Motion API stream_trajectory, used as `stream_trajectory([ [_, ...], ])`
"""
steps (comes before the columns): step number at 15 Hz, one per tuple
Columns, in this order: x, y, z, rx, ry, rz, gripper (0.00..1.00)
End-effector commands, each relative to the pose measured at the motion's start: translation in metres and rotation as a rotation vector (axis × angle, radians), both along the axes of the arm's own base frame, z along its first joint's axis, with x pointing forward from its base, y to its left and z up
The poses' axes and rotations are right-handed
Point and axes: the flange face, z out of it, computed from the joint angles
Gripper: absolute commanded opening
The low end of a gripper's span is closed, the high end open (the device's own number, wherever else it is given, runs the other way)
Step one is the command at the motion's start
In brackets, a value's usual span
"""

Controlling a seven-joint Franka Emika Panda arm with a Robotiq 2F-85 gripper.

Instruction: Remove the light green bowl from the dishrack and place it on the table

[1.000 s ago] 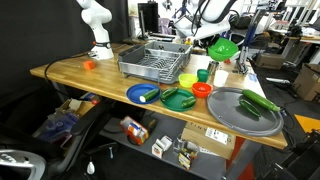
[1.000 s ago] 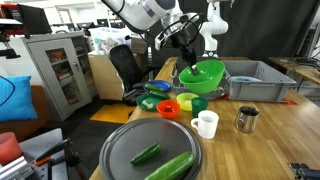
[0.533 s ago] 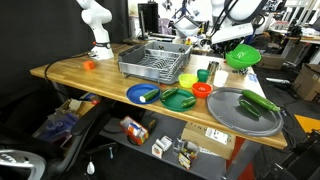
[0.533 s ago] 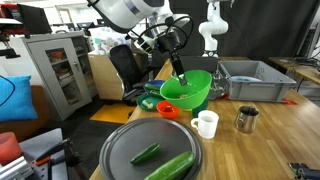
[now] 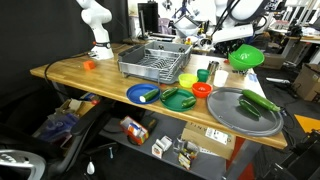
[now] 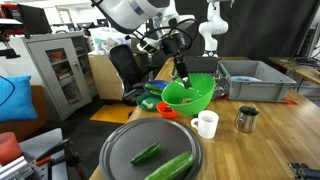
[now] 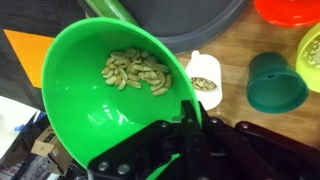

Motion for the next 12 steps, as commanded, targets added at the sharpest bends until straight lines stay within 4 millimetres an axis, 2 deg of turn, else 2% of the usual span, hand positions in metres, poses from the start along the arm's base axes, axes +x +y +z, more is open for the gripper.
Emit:
stream_trajectory([
  [1, 0.005, -0.04, -0.002, -0.005, -0.025, -0.156, 0.01],
  [4, 0.006, -0.078, -0.01, -0.017, -0.03, -0.263, 0.01],
  [5, 0.01, -0.089, -0.02, -0.026, -0.034, -0.295, 0.01],
  [12, 0.042, -0.127, -0.084, -0.071, -0.035, -0.452, 0.01],
])
